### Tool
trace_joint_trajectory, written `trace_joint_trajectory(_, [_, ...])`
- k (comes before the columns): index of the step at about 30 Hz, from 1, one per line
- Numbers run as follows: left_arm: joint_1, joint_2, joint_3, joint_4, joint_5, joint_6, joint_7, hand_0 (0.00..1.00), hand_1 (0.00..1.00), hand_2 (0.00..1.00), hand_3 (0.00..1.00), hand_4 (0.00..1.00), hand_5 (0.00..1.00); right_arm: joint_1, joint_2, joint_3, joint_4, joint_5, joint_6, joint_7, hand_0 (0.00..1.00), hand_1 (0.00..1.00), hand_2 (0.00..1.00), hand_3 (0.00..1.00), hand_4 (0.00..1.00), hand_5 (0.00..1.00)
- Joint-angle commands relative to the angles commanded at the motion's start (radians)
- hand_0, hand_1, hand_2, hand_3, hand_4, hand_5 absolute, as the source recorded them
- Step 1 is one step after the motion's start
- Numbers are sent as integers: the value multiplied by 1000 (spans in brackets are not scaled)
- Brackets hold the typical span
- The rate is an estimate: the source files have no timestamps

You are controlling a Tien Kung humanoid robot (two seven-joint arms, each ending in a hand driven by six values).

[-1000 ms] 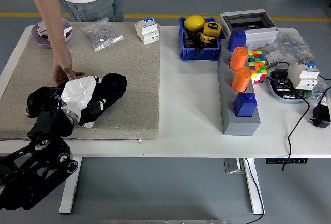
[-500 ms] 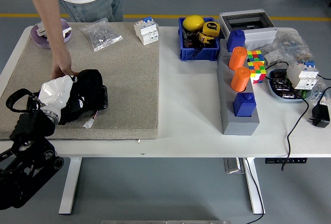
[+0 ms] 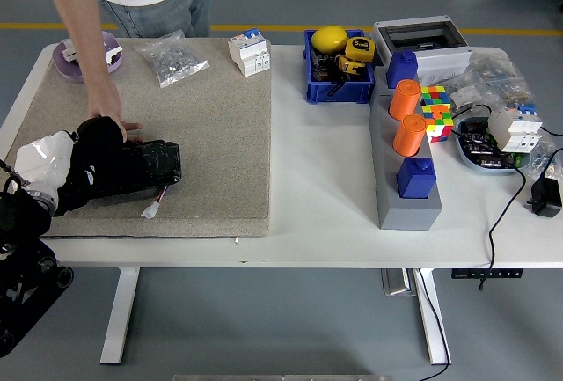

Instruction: Pick the rag up,wipe the panel,place it on the desk

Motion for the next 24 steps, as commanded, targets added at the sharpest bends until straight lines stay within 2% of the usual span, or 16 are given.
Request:
trace_joint_trajectory(6, [21,11,-61,13,14,1,2,244,164,499,462,140,2,0,1,6,0,-4,-1,0,790,706,713,694,998,734])
trace_joint_trajectory(14, [35,21,-125,64,18,10,-8,244,164,499,462,141,2,-1,1,16,-1,-9,-2,0,791,706,713,693,998,733])
trace_joint_trajectory(20, [25,28,-159,132,7,30,-27,244,165,499,462,140,2,-1,3,19,0,-11,-4,-1,790,706,713,693,998,734])
trace_joint_trajectory(24, [-11,46,-145,200,-25,62,-60,244,165,499,462,140,2,2,4,19,-1,-11,-5,-3,790,706,713,693,998,734])
